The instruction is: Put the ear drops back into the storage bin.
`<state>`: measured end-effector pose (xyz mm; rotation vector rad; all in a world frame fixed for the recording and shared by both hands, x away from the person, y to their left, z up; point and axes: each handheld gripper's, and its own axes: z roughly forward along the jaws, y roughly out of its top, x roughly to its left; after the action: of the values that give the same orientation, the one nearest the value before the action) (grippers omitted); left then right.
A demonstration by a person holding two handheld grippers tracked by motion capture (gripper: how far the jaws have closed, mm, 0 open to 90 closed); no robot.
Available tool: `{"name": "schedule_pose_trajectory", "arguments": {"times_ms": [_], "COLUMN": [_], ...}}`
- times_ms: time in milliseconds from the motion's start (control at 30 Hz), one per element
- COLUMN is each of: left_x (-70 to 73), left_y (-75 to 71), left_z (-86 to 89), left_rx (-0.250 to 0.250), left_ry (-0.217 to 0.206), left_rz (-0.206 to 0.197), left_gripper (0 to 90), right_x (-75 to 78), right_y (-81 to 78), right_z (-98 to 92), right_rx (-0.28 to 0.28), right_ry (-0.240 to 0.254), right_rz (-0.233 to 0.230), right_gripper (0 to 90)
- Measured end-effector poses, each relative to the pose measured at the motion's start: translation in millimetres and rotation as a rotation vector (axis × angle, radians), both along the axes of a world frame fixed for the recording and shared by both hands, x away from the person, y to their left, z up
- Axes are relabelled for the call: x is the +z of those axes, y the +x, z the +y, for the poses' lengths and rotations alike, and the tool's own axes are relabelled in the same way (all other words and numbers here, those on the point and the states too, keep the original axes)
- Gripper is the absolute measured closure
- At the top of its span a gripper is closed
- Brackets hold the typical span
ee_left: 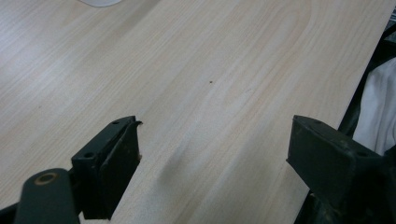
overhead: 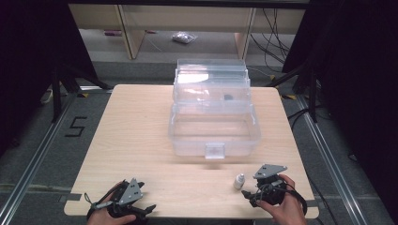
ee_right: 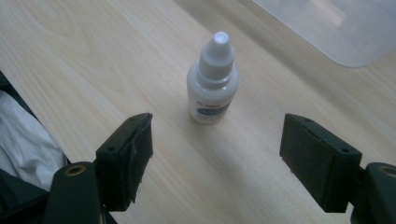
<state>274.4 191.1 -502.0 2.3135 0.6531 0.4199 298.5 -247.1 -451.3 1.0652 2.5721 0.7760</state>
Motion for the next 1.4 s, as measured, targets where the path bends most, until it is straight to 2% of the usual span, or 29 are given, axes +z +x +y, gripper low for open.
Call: {"name": "schedule_pose_trajectory", "arguments": {"times_ms": [167,200,233,367,533,667,733,800,867,900,933,1167,1200,1367,1400], "left_x": [-0.2,-0.3,-0.3,-0.3,-0.4,0.1,-0.5,-0.4,-0.4,-0.5,0.2,0.0,-0.2,-0.3,0.2], "left_y": [0.0,-0.1,-0.1,-0.1,-0.1,0.4,-0.2,0.0,-0.1,-0.1,0.9,0.5,0.1,0.0,1.2], "left_z": [-0.1,-0.1,-0.1,0.0,0.0,0.4,0.0,0.0,0.0,0.1,0.7,0.4,0.2,0.2,0.7], "left_rx": [0.001,0.002,0.002,0.001,0.000,-0.006,0.003,0.001,0.000,0.001,-0.011,-0.006,-0.001,0.000,-0.011], "left_ry": [-0.001,-0.001,-0.001,-0.001,0.000,0.002,-0.005,-0.001,-0.001,-0.002,0.005,0.002,-0.001,-0.002,0.010], "left_rz": [0.001,0.003,0.002,0.002,0.003,-0.004,0.005,0.004,0.003,0.004,-0.008,-0.004,0.000,0.002,-0.013], "left_gripper": [16.3,16.3,16.3,16.2,16.3,16.2,16.2,16.2,16.3,16.2,16.3,16.2,16.2,16.2,16.2], "right_x": [3.0,3.5,4.7,7.6,7.9,8.9,8.9,8.8,8.9,7.6,8.0,9.1,9.1,9.1,9.3], "right_y": [3.3,3.5,5.2,9.8,13.7,17.8,17.6,19.7,19.6,23.6,23.1,25.6,27.4,29.7,30.9], "right_z": [4.4,6.0,5.7,9.4,14.1,17.8,19.2,20.9,23.7,23.0,25.3,30.2,29.9,33.8,34.2], "right_rx": [0.021,0.011,0.034,0.047,0.048,0.073,0.060,0.069,0.058,0.106,0.083,0.084,0.104,0.105,0.121], "right_ry": [-0.021,-0.013,-0.029,-0.041,-0.055,-0.069,-0.071,-0.077,-0.081,-0.084,-0.095,-0.113,-0.118,-0.137,-0.139], "right_rz": [0.005,0.005,0.003,0.004,0.026,0.047,0.057,0.060,0.081,0.056,0.070,0.099,0.093,0.107,0.107], "right_gripper": [26.7,26.8,26.8,26.9,26.9,26.9,26.9,26.9,26.8,26.8,26.8,26.7,26.7,26.7,26.8]}}
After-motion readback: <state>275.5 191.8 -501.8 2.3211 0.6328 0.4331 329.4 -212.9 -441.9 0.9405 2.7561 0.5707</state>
